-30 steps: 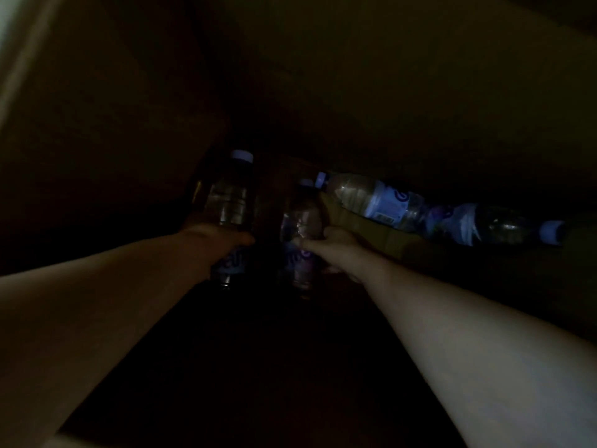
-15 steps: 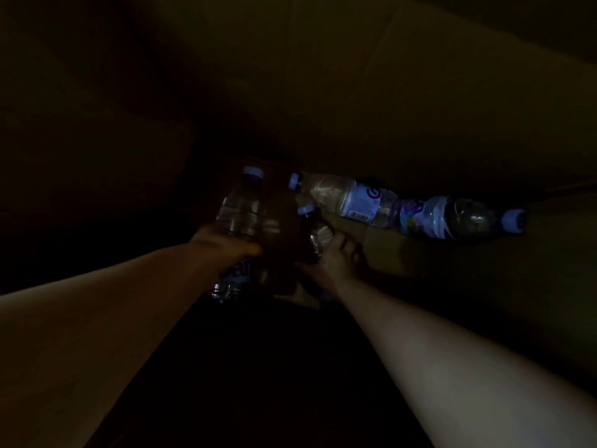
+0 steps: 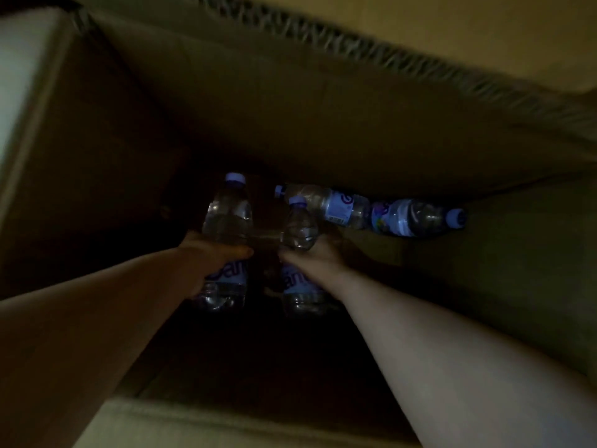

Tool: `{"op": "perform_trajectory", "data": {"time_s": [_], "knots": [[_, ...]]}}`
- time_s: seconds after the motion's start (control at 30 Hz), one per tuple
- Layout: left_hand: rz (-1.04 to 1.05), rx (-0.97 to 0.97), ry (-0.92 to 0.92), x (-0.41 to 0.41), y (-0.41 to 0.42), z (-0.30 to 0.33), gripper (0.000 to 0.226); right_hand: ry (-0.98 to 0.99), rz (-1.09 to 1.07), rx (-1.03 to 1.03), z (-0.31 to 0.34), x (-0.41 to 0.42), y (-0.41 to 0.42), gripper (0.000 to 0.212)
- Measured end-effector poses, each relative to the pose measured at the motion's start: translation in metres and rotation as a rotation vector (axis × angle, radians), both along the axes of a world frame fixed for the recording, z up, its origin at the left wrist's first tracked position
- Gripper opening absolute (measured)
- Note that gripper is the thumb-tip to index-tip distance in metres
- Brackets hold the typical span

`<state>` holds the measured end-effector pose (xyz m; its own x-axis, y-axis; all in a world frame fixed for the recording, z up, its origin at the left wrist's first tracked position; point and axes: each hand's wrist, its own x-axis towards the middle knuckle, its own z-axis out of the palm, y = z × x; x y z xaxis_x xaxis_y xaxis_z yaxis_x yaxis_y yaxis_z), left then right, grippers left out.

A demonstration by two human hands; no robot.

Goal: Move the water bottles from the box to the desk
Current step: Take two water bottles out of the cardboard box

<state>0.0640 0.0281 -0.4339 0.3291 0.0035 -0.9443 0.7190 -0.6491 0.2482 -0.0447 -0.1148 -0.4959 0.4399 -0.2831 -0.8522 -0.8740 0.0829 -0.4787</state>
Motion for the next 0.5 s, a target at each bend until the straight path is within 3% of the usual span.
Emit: {"op": "perform_trajectory", "data": {"time_s": [0.2,0.4,0.5], "knots": [[-0.01,0.049,-0.026,-0.002,-0.007,0.07,0.083,0.015,-0.105,0.02,0.085,0.001,-0.005,0.042],[0.118,0.121,-0.147,-0.02,0.001,0.161,0.079,0.046,-0.044,-0.063,0.185,0.0,0.005,0.069],[0.156,0.116,-0.204,-0.025,0.017,0.201,0.073,0.048,-0.037,-0.098,0.235,0.002,0.021,0.072]]}}
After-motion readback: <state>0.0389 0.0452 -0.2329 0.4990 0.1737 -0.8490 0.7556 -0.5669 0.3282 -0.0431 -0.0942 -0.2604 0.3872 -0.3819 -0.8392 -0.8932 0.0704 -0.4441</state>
